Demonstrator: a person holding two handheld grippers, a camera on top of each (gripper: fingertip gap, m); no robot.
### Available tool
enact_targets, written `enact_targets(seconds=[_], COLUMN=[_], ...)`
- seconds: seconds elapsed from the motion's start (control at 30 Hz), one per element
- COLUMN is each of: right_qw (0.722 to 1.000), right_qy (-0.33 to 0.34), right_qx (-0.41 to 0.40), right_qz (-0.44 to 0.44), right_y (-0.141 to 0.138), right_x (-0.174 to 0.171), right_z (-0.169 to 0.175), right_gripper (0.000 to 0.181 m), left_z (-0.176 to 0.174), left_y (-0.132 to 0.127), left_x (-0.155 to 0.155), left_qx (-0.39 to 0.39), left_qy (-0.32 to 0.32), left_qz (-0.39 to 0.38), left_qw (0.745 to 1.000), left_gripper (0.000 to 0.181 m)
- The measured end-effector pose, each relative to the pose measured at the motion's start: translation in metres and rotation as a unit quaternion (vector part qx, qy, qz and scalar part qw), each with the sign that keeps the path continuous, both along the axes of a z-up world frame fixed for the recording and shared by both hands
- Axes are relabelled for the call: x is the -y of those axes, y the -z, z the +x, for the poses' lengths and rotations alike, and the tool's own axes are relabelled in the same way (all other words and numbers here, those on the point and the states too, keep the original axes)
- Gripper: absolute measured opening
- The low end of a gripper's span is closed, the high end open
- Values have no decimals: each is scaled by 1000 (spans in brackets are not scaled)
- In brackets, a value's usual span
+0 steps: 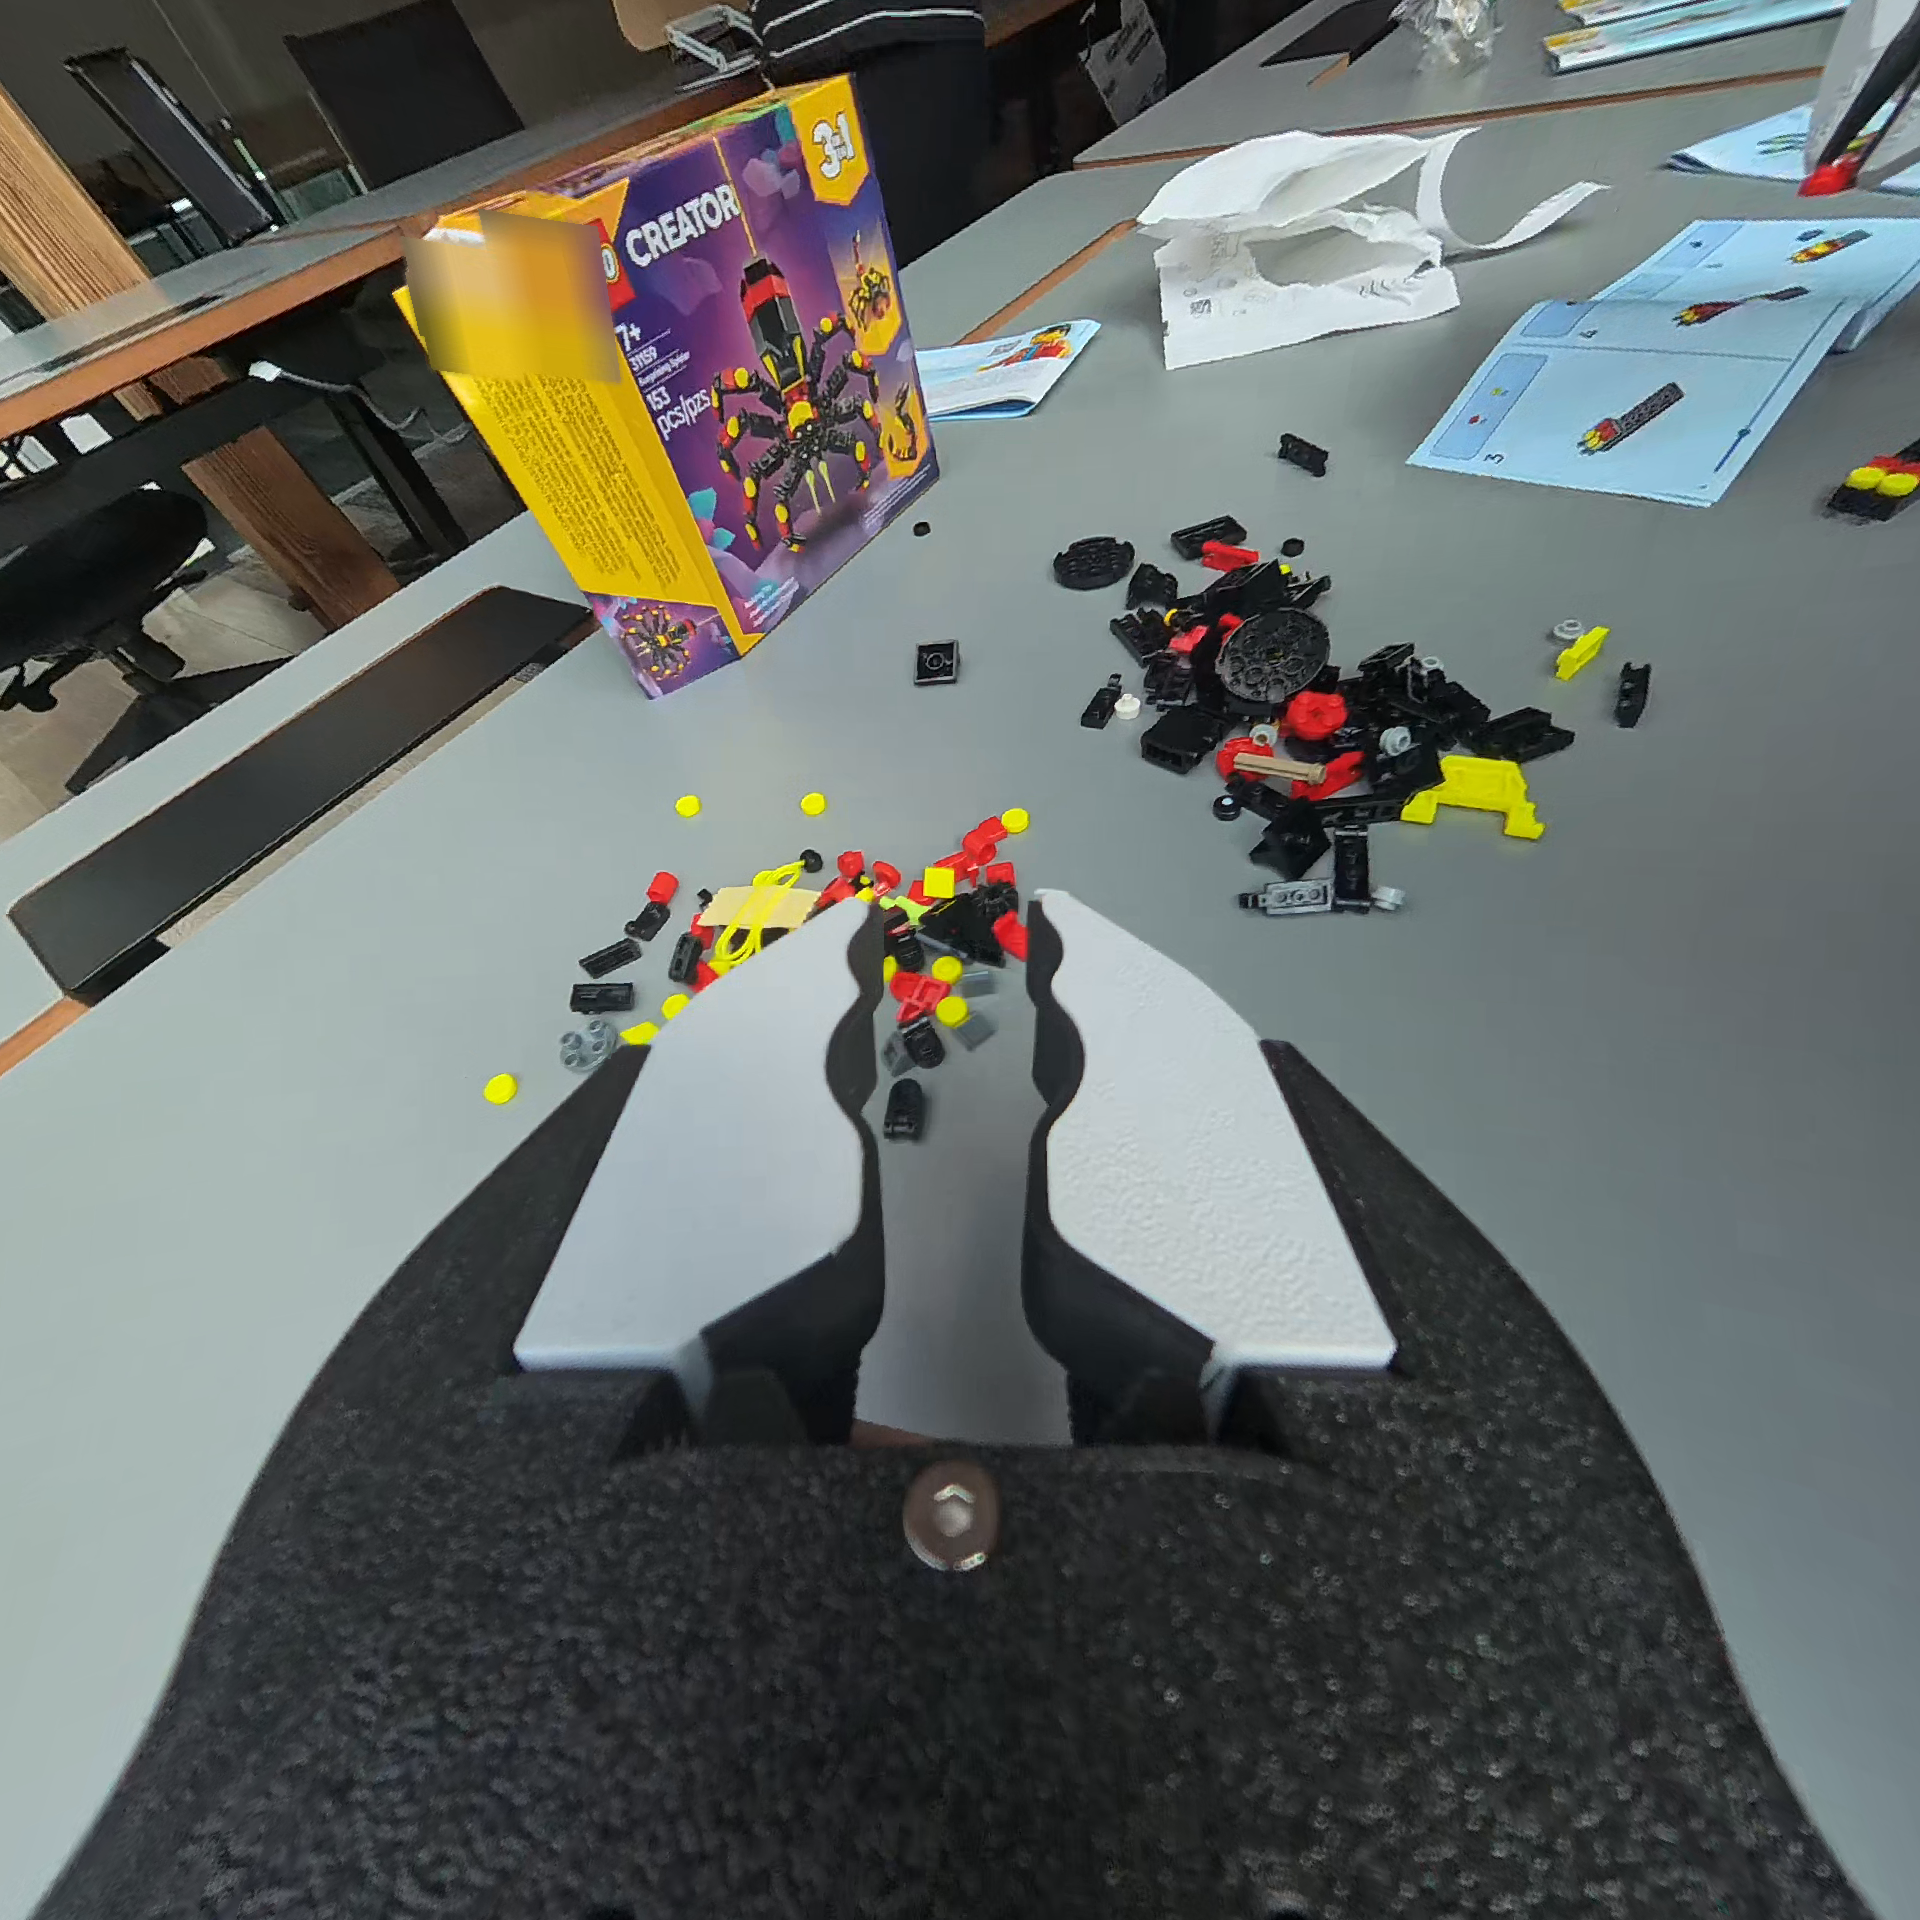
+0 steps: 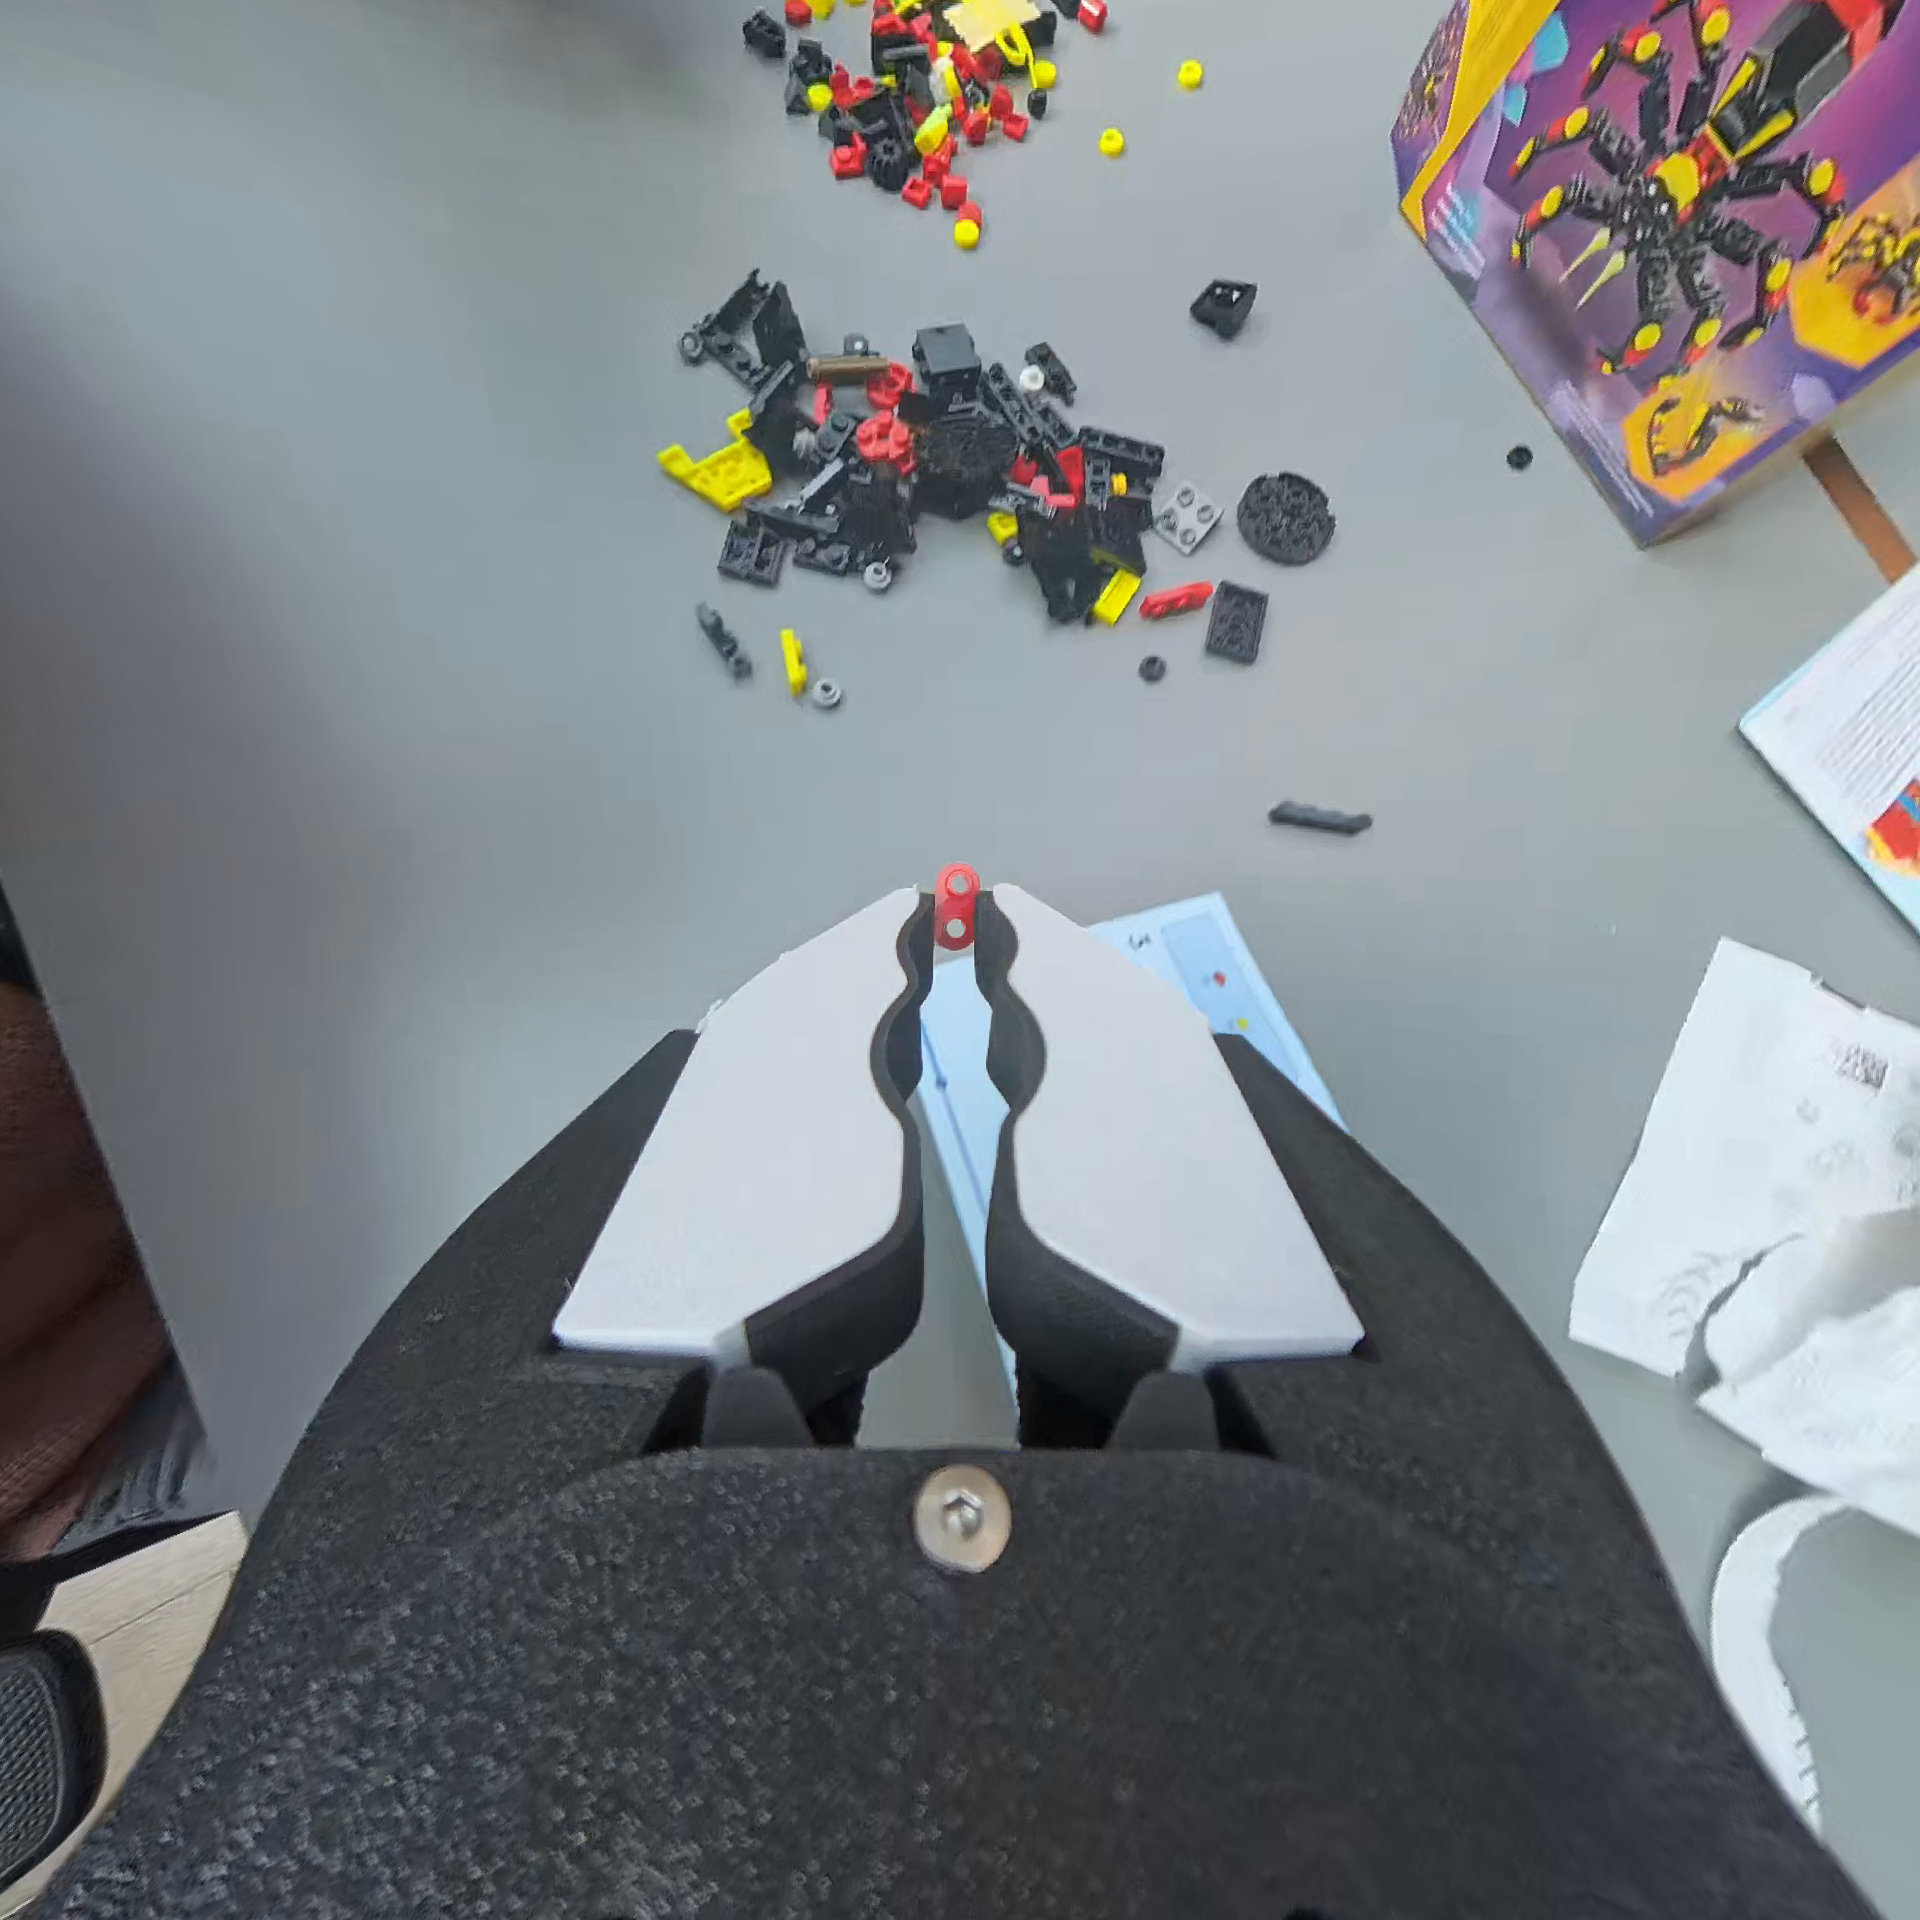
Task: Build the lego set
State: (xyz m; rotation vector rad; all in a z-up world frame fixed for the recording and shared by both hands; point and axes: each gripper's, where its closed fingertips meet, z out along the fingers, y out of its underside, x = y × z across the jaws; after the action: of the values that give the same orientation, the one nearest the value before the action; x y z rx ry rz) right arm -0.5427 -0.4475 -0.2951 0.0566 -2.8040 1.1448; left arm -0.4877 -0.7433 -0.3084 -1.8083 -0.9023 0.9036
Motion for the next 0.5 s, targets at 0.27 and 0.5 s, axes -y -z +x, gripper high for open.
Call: enact_targets(seconds=[0.27,0.5], right_qw=[1000,1000], right_qy=[17,-3], right_qx=[0,-4], right_qz=[19,12], right_y=[41,47], right_x=[-51,-54], right_z=[45,38], right_gripper=[6,6], left_z=[4,19], left_y=[0,22], left_x=[-136,-257], left_qx=[57,146], left_qy=[137,287], left_qz=[49,-26], left_qw=[988,947], left_gripper=[25,25])
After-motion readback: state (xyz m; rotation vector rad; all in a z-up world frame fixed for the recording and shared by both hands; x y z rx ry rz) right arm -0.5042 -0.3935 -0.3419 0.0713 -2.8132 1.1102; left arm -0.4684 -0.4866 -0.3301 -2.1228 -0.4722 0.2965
